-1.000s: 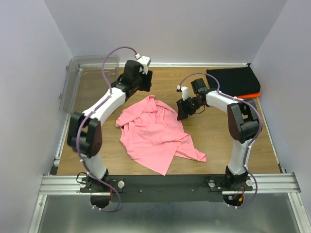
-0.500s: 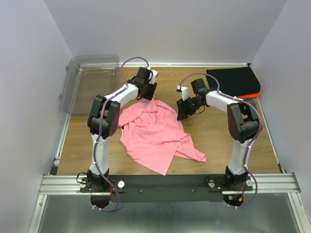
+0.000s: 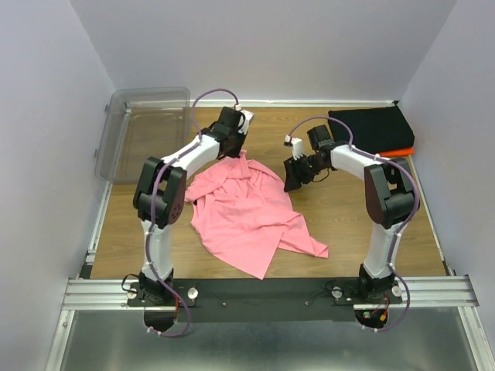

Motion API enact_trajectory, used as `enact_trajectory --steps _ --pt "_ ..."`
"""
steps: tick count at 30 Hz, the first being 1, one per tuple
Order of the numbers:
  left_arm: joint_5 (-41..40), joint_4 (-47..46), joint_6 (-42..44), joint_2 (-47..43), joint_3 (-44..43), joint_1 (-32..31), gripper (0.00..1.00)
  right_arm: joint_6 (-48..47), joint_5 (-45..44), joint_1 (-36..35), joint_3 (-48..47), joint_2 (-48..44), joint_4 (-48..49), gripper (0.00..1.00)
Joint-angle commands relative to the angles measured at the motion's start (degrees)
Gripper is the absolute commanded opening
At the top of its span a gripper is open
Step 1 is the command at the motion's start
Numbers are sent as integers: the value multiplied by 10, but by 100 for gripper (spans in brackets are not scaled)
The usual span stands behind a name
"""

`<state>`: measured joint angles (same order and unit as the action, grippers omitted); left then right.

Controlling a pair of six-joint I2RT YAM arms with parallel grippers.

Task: Fold and stack the t-shirts
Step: Flatten the tshirt out

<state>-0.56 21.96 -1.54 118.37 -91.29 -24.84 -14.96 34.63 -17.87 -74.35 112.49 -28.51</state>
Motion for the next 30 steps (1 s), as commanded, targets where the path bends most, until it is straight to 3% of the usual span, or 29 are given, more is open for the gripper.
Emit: enact_trajectory --steps 1,9,11,13,14,16,19,23,27,30 --pt "3 -47 -18 -99 34 -2 0 18 60 5 4 21 -1 59" --pt "35 -71 -32 -183 93 0 0 34 101 -6 2 58 0 56" --pt "33 -72 -32 -199 105 -1 0 36 93 -9 0 62 -1 49" --pt "33 -73 -34 -209 115 0 0 39 86 -9 -4 64 -1 36" --pt "33 -74 -36 -220 118 0 0 41 74 -9 -5 63 -1 19" --pt "29 -78 -38 -232 127 1 0 39 53 -9 -5 55 1 1" --pt "26 -85 -42 -270 140 2 0 29 2 -8 -5 13 3 1" --pt "21 -116 -48 -377 169 1 0 -3 -70 -7 -17 -125 2 1" --pt "21 -164 -70 -531 177 2 0 -33 -134 -7 -110 -268 -23 1" --pt "44 -210 -97 -615 175 2 0 -41 -144 -7 -190 -300 -75 1"
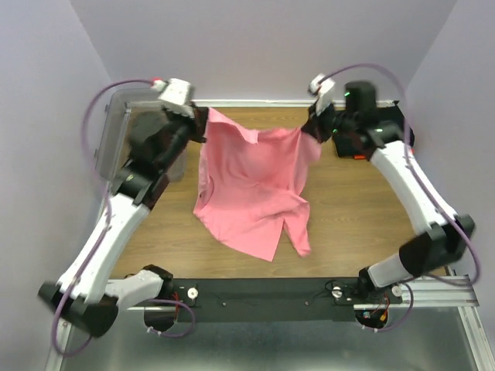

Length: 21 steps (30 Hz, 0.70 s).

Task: Fold and stack the t-shirts
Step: Flatten the tshirt out

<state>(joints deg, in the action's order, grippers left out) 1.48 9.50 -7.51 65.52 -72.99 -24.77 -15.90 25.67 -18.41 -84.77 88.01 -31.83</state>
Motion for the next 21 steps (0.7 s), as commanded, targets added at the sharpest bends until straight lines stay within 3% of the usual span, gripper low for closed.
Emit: enact_trajectory --steps 1,6,12,21 --pt "39 -92 -45 -102 -11 1 0 -33 -56 -1 -128 -73 -50 1" --pt "91 -169 -94 -184 -47 1 0 -36 -81 -1 -259 -117 -95 1" --pt "128 -190 -141 -218 -101 0 0 -41 -135 -1 -402 -165 -115 0" --pt "165 -211 -201 -232 -153 0 0 -41 -163 56 -477 -245 -97 1"
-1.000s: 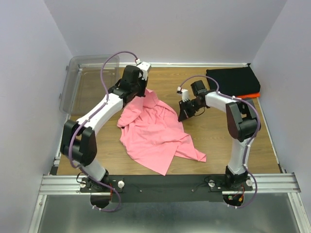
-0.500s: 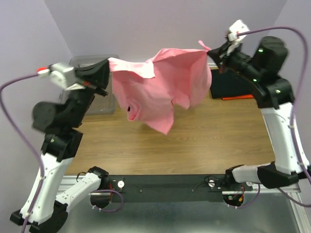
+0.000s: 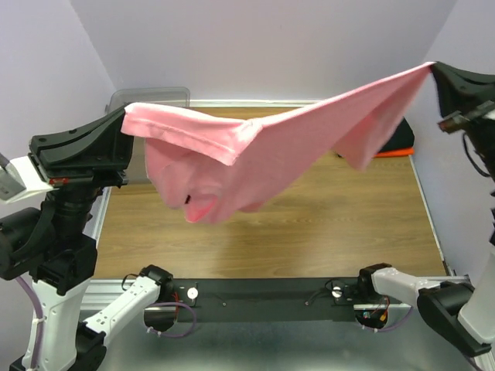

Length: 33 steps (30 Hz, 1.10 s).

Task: Fold and stack the t-shirts
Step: Flatten the tshirt out

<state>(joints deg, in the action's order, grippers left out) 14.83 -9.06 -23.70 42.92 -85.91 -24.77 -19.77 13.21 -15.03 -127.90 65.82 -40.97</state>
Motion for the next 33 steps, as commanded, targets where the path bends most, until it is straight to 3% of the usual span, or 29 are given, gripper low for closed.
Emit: enact_trajectory --steps 1,6,10,14,19,21,23,26,30,33 --pt "31 -29 -42 -6 -24 0 0 -4 -42 25 -49 -24 -7 1" --pt "-14 -28 -44 8 -29 1 0 -13 -35 25 4 -25 -10 1" --pt "-76 -14 -50 31 40 1 0 -24 2 25 130 -48 -3 1" --pt "-128 -4 -45 85 102 0 0 -33 3 25 315 -77 40 0" --pt "-186 13 -24 237 152 5 0 -39 -19 25 545 -32 163 0" --pt "-207 16 -30 334 160 19 0 -41 -5 25 578 16 212 1" --pt "-219 22 -40 406 143 44 0 -37 11 25 591 111 238 1" --pt "-243 32 -42 586 75 73 0 -18 25 25 552 256 288 4" --pt "-234 74 -53 723 -43 96 0 4 2 20 451 406 289 5" --pt "-220 83 -59 777 -105 96 0 7 -32 14 411 454 290 5"
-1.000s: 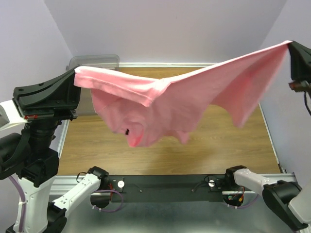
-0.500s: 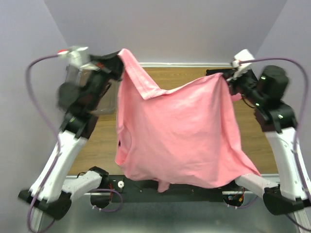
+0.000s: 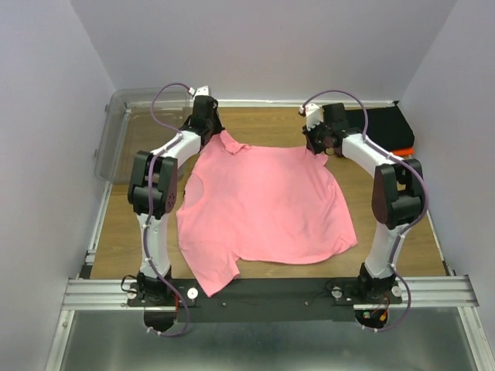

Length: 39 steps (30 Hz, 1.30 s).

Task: Fold and stack the t-shirts
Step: Flatten the tshirt out

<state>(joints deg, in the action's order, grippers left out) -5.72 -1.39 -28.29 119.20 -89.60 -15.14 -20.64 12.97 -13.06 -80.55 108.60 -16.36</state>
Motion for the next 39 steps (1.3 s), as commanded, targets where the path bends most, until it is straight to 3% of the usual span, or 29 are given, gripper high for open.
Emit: enact_trajectory --steps 1,6,14,16,17,18,20,21,23,25,29,31,32,33,36,39 --pt "-10 7 -13 23 -79 -1 0 18 -37 -6 -67 33 44 5" --pt "-10 45 -5 75 -160 1 0 17 -66 -6 -75 48 48 5" --pt "-11 35 -5 74 -158 9 0 48 -80 -6 -100 67 62 11" --pt "-4 35 -4 75 -160 11 1 61 -95 -6 -113 78 62 34" --pt "10 36 1 71 -167 12 24 68 -106 -6 -119 81 62 47" --pt "11 34 1 68 -167 11 38 68 -108 -6 -118 77 61 50" --pt "36 30 12 50 -165 10 55 68 -106 -5 -102 30 61 55" --pt "47 24 16 22 -158 10 61 64 -96 -4 -86 7 61 57" --pt "83 0 27 -20 -121 6 62 45 -39 1 -16 -52 52 71" --pt "89 -19 40 -110 -77 -4 64 12 16 12 51 -132 -14 75" --pt "83 -49 39 -306 132 -24 65 -58 50 45 188 -250 -133 75" --pt "81 -62 14 -448 228 -28 72 -85 46 83 240 -297 -173 76" --pt "77 -67 -1 -499 331 -28 75 -115 44 97 273 -332 -188 76" --pt "77 -67 -15 -592 378 -26 79 -127 47 128 284 -342 -218 75" --pt "71 8 -82 -738 506 -23 81 -171 53 153 305 -335 -289 72" --pt "63 80 -154 -809 566 -23 81 -191 66 154 302 -296 -337 69"
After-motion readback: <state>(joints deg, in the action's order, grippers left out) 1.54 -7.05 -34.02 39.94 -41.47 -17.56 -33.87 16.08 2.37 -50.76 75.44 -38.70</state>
